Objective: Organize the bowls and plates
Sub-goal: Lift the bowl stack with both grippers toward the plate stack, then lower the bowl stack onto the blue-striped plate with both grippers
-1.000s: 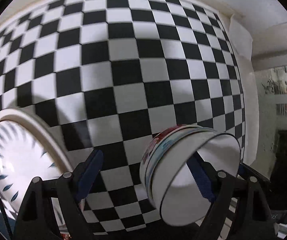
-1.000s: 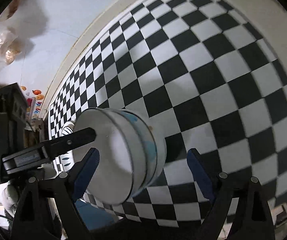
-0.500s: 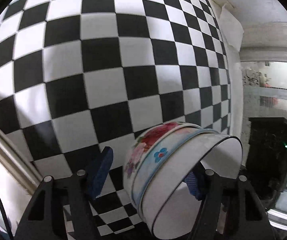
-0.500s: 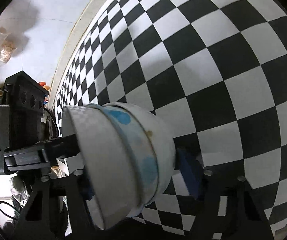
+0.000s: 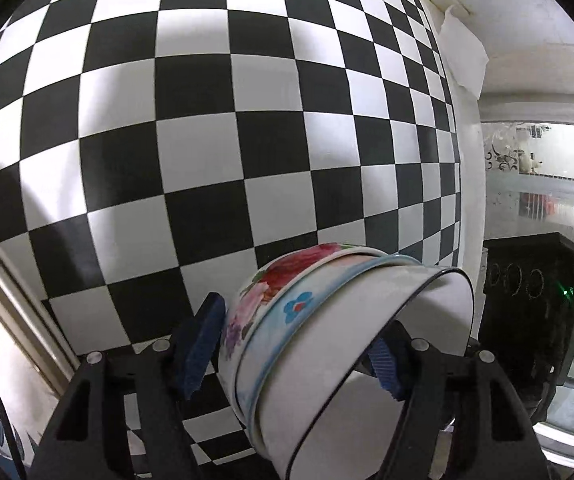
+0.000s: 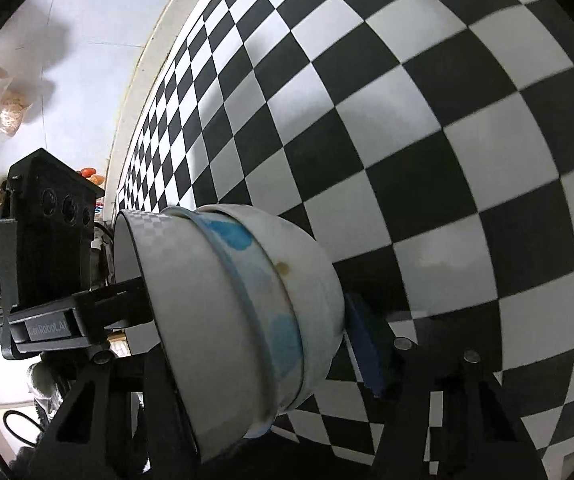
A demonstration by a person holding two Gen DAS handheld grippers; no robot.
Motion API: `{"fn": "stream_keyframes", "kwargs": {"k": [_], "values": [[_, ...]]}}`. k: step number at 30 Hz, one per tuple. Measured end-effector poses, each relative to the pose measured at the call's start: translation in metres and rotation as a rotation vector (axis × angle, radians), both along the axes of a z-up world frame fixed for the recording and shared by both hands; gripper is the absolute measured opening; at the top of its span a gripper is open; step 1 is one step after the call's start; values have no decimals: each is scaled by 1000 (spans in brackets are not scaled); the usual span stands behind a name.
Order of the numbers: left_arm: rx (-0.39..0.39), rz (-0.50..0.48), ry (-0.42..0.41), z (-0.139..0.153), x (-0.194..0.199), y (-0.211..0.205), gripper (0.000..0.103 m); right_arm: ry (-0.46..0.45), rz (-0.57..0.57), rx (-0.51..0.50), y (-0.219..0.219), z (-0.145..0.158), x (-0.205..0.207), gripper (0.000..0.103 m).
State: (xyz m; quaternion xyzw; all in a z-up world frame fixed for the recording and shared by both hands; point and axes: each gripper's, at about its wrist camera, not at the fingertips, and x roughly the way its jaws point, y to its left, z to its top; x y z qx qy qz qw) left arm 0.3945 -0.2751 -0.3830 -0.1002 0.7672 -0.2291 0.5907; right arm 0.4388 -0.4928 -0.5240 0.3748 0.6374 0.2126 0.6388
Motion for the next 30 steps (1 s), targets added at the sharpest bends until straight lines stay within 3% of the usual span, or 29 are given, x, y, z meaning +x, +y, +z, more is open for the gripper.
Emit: {"fn": "stream_keyframes", "kwargs": {"k": [6,16,30], "values": [[19,15,-17,9,-4,4,65,15,-1,19,7,2,-1,60],[22,50,-77,42,-2,23,65,-35,44,24,27,32,11,59],[64,234,-101,70,-5,116,65,-61,219,40,104,69,28,57]]}}
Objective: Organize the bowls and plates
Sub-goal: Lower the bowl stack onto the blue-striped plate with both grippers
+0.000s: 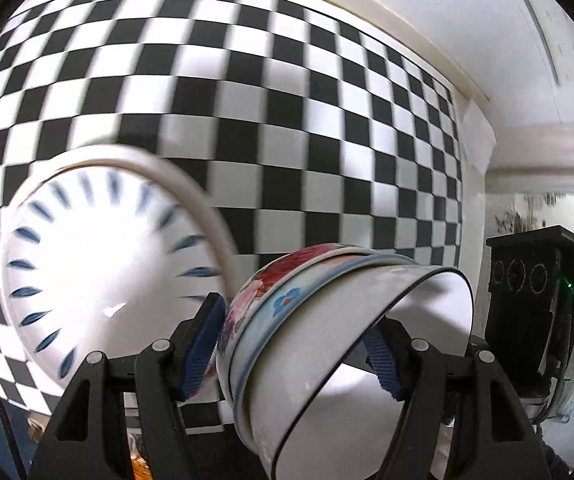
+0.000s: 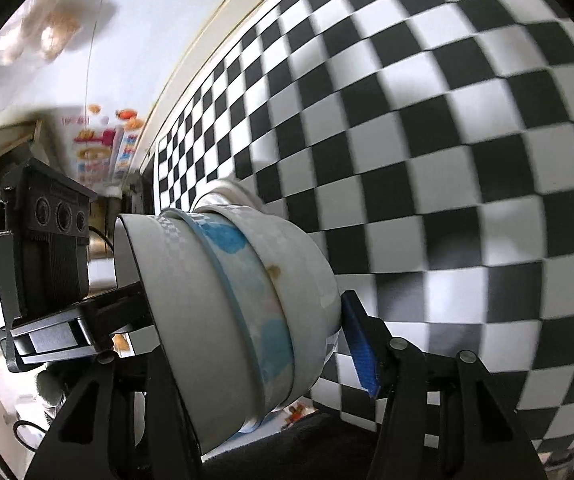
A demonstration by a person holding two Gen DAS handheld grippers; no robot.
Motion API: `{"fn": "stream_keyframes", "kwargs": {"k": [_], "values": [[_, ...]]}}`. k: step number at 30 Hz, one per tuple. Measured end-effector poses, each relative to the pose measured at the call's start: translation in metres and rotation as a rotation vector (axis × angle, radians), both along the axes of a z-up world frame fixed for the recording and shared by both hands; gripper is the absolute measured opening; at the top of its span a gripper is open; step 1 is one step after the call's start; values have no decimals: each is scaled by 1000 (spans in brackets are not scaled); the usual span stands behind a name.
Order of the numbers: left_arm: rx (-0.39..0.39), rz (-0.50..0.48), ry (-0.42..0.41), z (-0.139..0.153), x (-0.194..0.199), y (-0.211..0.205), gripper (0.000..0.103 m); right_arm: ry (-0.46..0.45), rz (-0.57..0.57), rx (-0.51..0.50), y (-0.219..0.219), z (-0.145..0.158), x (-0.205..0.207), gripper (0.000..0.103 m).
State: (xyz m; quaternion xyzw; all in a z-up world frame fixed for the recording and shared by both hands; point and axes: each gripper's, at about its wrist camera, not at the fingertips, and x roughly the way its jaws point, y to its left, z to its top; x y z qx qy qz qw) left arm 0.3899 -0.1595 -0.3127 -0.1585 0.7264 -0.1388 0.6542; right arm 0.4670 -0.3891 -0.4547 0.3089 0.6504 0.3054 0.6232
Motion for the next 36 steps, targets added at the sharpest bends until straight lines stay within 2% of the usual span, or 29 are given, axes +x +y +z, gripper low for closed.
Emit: {"fn": "stream_keyframes", "kwargs": {"k": [12,20,27,36], "values": [[47,170,22,-12,-3,92,65,2,213,5,108,-4,14,57],[43,244,39,-22,-3,125,65,-1,296,-15,158,-12,28,56],[38,258,47,-28,-1,132,65,1,323,-30,175,-16,32,56],[40,251,49,-31,-1,133,65,2,318,-36,172,-16,32,56]]}}
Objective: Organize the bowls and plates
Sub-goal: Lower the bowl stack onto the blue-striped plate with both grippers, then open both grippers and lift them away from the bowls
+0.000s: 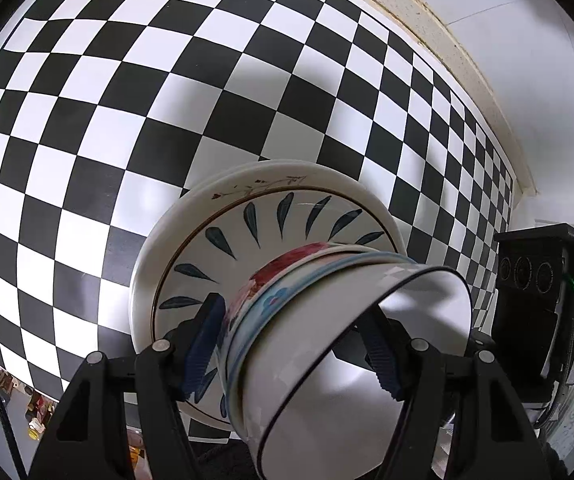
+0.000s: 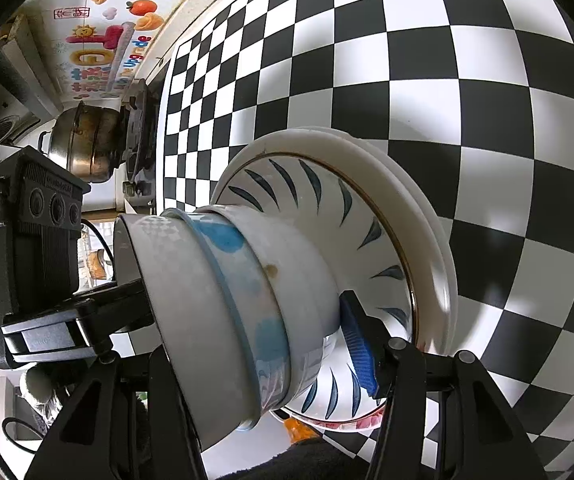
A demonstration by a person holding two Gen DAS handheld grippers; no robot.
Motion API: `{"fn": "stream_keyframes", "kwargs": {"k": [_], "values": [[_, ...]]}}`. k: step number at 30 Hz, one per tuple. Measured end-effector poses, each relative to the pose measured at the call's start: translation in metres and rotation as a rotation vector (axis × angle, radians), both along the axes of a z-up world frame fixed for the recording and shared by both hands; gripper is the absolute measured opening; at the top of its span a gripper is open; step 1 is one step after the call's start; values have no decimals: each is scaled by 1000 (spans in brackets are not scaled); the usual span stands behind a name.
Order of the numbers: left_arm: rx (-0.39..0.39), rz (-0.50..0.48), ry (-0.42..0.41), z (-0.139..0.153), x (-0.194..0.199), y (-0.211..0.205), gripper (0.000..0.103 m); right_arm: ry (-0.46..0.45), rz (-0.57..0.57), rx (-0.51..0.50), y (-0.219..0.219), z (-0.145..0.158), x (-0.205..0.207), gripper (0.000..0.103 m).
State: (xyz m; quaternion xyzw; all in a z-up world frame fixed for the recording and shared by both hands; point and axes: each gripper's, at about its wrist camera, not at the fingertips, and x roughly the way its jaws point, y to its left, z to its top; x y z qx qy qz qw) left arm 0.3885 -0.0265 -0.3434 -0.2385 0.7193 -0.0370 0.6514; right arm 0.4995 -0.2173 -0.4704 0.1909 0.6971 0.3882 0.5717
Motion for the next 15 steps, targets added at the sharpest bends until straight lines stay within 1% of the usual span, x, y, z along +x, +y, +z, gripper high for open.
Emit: {"fn": "stream_keyframes", "kwargs": {"k": [9,11,12,14,15], "values": [[1,13,4,1,0,0,65,4,10,-16,1,1,-1,56],[29,5,-4,6,-2,-1,64,-9,15,-23,1,3,-2,56],[60,-2,-12,11,-3,0,64,-11,15,-28,1,4,-2,56],[101,-7,-26,19,-6,0,64,-47,26,-59,1,10,-4,56],[136,-9,-36,24,-8,0,64,-70,28,-67,0,15,-6,56]]}}
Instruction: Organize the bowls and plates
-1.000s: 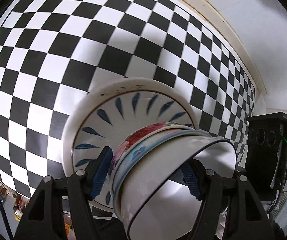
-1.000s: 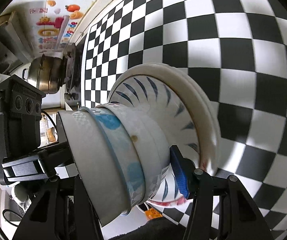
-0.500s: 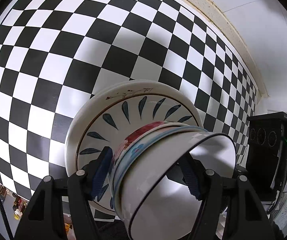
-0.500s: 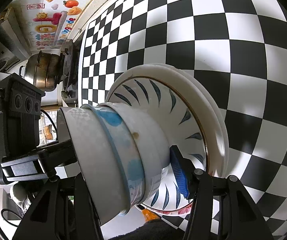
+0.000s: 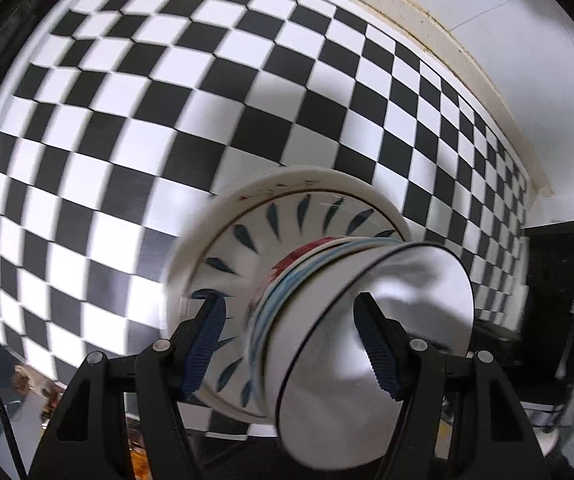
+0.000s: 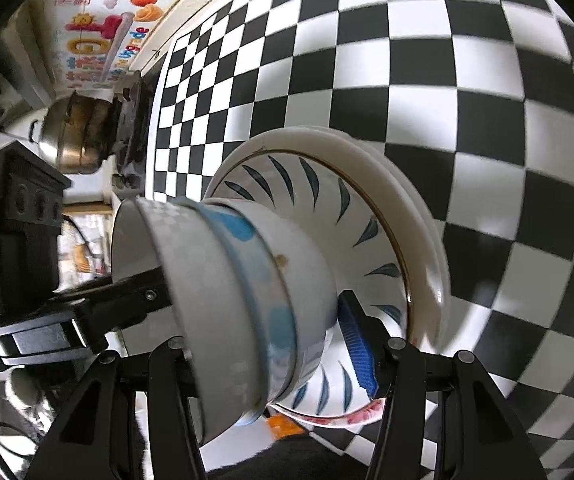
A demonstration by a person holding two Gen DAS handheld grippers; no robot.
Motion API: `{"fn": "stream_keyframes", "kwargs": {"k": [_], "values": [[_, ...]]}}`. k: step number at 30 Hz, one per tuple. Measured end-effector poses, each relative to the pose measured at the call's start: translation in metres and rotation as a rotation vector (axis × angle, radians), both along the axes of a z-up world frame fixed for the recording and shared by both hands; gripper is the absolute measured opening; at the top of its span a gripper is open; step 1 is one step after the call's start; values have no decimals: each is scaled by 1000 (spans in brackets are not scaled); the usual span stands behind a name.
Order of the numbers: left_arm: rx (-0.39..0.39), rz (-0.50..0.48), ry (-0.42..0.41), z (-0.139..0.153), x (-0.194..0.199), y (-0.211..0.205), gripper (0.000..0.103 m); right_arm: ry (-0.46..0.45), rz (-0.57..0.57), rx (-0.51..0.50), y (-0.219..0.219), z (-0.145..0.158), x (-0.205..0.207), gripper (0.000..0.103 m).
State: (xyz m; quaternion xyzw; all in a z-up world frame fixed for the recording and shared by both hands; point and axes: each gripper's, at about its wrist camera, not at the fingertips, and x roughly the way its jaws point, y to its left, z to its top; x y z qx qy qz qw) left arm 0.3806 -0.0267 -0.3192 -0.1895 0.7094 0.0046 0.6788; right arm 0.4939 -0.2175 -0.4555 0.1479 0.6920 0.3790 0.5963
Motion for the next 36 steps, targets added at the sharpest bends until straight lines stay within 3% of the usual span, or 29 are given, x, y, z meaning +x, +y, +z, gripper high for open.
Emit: {"fn": "stream_keyframes", "kwargs": {"k": [7,12,14,16,18,20,23,32,36], "values": [[209,2,-138,52,-23,0,65,-231,-41,-132,-22,54,-11,56],[308,-24,-224,82,-41,-3,66,-381,-65,-241,-34,89,-36,58],[336,-40,-274,95,-49,-5,71,-429,-75,-269,-37,103,-52,58],[347,-49,-311,104,-57,-5,75,-462,-92,-282,-39,117,-66,58],[350,-64,-354,116,-67,-3,91,-488,-118,-287,-41,131,-82,59],[355,-77,-388,124,-76,-2,98,-527,-155,-300,-43,145,-97,74],[367,-100,-439,138,-93,2,98,-567,-232,-322,-46,163,-118,83],[337,-165,-557,189,-145,10,100,-621,-409,-339,-55,209,-190,86],[336,-179,-633,219,-177,8,100,-685,-463,-356,-61,239,-229,87]]}}
